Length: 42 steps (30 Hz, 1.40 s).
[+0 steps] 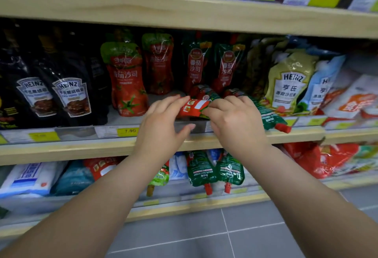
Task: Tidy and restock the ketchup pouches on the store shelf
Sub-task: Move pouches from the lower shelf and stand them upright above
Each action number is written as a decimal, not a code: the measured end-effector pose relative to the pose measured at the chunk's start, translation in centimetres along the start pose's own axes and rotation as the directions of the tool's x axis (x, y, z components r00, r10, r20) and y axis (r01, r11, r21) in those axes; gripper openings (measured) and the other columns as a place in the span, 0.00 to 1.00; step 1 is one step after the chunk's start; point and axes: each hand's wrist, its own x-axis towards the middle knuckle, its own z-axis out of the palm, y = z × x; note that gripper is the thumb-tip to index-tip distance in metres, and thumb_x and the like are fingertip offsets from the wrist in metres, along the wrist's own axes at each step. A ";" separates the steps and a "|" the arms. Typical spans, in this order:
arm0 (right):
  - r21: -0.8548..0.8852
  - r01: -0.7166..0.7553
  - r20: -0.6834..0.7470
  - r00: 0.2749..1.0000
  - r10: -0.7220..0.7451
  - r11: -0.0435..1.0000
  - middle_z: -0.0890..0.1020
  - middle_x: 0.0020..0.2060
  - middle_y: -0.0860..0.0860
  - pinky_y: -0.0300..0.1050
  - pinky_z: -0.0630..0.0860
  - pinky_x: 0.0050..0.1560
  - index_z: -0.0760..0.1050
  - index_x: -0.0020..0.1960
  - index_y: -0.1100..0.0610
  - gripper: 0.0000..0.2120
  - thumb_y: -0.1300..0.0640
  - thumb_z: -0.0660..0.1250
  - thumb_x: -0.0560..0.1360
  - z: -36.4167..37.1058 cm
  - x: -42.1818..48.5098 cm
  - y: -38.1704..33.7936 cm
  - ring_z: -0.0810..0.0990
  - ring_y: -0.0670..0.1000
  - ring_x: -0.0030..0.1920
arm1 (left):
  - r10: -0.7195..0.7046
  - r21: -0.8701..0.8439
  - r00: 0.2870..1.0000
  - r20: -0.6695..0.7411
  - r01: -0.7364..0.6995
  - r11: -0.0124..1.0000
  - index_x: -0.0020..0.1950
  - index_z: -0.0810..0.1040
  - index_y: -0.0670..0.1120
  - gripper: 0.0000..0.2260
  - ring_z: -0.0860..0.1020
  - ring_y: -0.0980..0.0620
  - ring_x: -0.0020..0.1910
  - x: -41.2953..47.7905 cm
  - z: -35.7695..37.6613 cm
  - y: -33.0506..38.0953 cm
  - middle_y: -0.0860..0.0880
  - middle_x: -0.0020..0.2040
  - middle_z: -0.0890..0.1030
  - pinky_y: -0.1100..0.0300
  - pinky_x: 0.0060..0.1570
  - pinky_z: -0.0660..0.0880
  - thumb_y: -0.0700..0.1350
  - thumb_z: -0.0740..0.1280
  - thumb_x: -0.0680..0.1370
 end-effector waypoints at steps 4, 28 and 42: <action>-0.013 0.074 -0.187 0.979 -0.075 0.997 0.83 0.42 0.51 0.54 0.69 0.49 0.81 0.47 0.55 0.10 0.61 0.61 0.75 -1.3 0.9 -0.3 0.77 0.57 0.44 | -0.025 -0.088 0.999 -0.028 0.022 0.996 0.64 0.76 0.50 0.20 0.75 0.46 0.60 1.6 0.5 1.3 0.49 0.60 0.79 0.51 0.60 0.71 0.47 0.72 0.72; 0.744 -0.250 0.056 0.947 0.315 0.620 0.75 0.57 0.54 0.56 0.78 0.50 0.36 0.70 0.31 0.51 0.57 0.73 0.71 5.2 3.7 -4.1 0.78 0.51 0.51 | -0.326 -0.405 0.940 0.099 0.337 0.850 0.65 0.73 0.53 0.19 0.77 0.55 0.56 2.4 -2.0 -3.5 0.54 0.58 0.79 0.56 0.56 0.75 0.47 0.70 0.75; 0.591 -0.335 0.081 0.930 0.360 0.733 0.76 0.50 0.60 0.51 0.78 0.39 0.34 0.74 0.42 0.52 0.59 0.72 0.71 6.9 8.2 -5.6 0.79 0.58 0.39 | 0.043 0.352 0.968 -0.249 0.049 0.935 0.55 0.82 0.51 0.13 0.73 0.43 0.52 -5.3 -2.0 -8.4 0.50 0.49 0.81 0.49 0.55 0.65 0.54 0.70 0.73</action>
